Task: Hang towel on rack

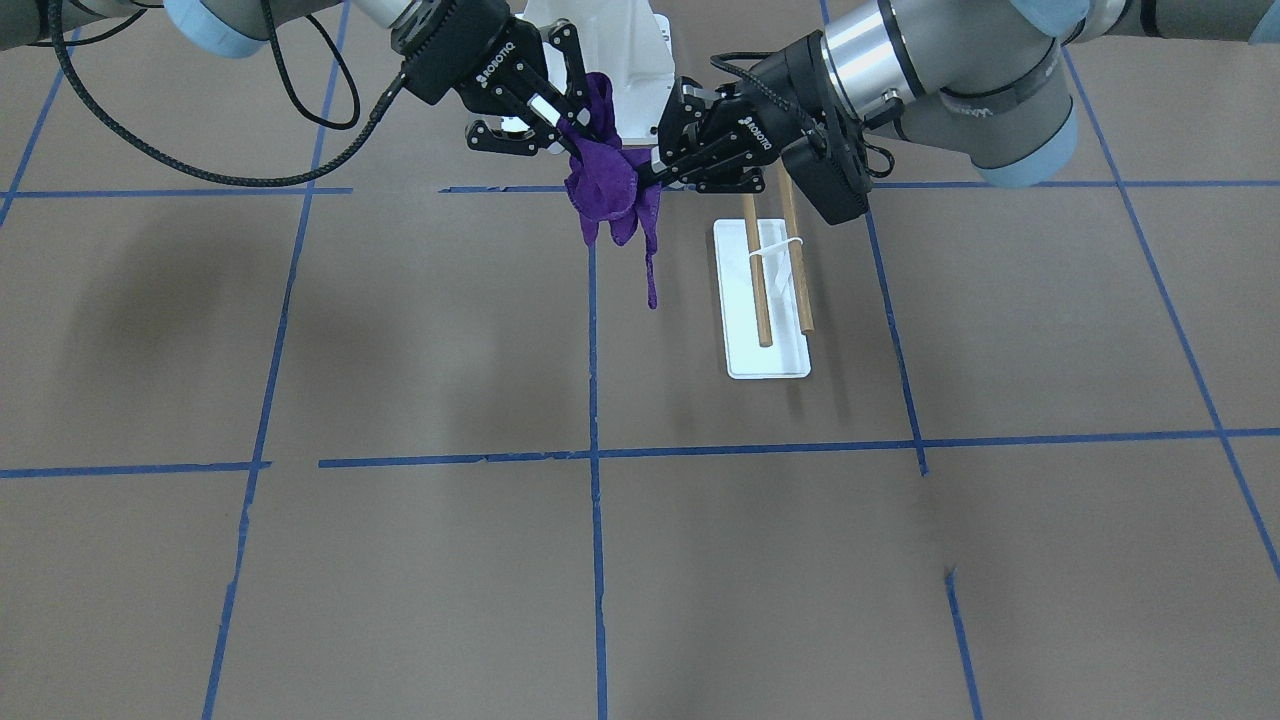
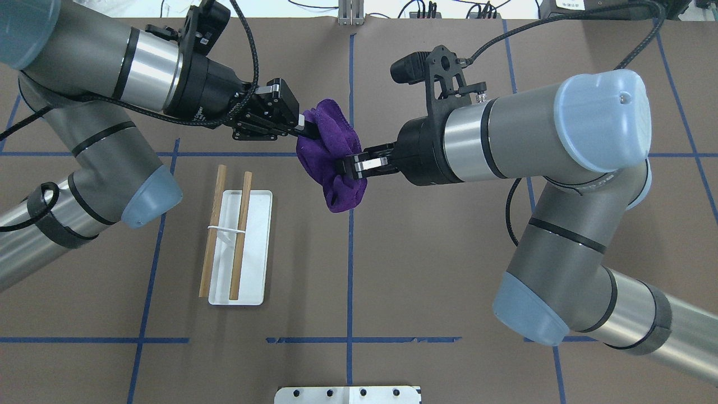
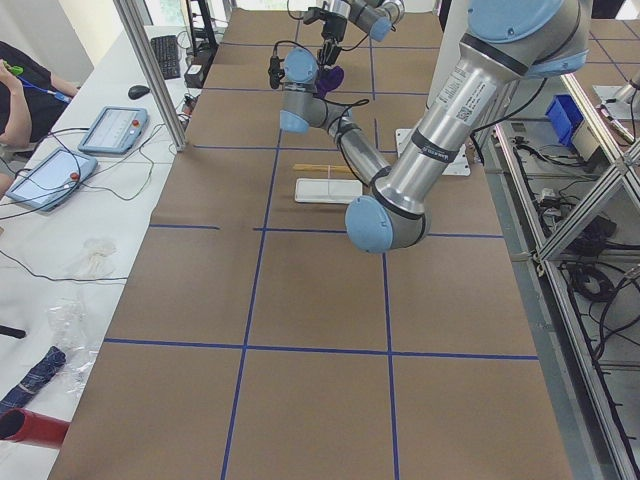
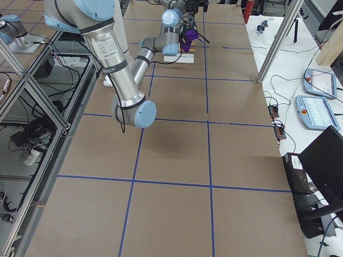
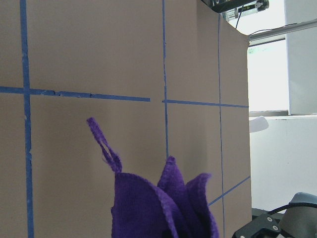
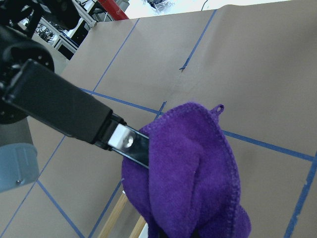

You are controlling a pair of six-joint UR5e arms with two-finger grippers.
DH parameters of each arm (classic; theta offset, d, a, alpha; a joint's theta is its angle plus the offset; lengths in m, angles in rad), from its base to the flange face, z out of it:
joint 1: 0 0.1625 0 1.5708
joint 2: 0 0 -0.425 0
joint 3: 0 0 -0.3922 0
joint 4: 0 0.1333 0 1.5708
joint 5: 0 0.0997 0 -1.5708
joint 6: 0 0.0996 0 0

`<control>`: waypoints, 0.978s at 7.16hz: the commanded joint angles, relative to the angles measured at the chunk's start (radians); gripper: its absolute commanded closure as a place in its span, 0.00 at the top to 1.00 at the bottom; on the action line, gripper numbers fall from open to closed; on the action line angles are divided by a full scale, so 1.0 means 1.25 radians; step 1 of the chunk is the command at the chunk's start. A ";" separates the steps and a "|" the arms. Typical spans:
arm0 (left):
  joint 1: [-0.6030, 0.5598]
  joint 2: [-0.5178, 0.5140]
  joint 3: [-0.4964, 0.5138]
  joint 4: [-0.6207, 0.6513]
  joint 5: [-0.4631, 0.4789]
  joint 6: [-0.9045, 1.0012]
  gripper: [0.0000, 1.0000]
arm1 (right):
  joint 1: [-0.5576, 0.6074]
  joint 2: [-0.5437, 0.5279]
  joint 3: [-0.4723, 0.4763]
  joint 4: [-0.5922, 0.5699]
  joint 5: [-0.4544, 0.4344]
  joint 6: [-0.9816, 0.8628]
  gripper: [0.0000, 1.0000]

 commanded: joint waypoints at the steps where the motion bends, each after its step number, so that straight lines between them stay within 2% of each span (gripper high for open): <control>1: 0.000 0.000 0.000 -0.001 0.000 -0.001 0.00 | 0.002 -0.005 0.000 -0.001 0.003 0.000 0.99; 5: -0.004 -0.003 0.000 0.001 0.000 -0.004 0.00 | 0.014 -0.040 0.037 -0.015 0.013 0.022 1.00; 6: -0.005 -0.005 -0.006 0.001 0.000 -0.008 0.00 | 0.047 -0.058 0.068 -0.072 0.038 0.022 1.00; 7: -0.004 -0.012 -0.026 0.008 0.002 -0.015 0.00 | 0.098 -0.056 0.108 -0.204 0.070 0.022 1.00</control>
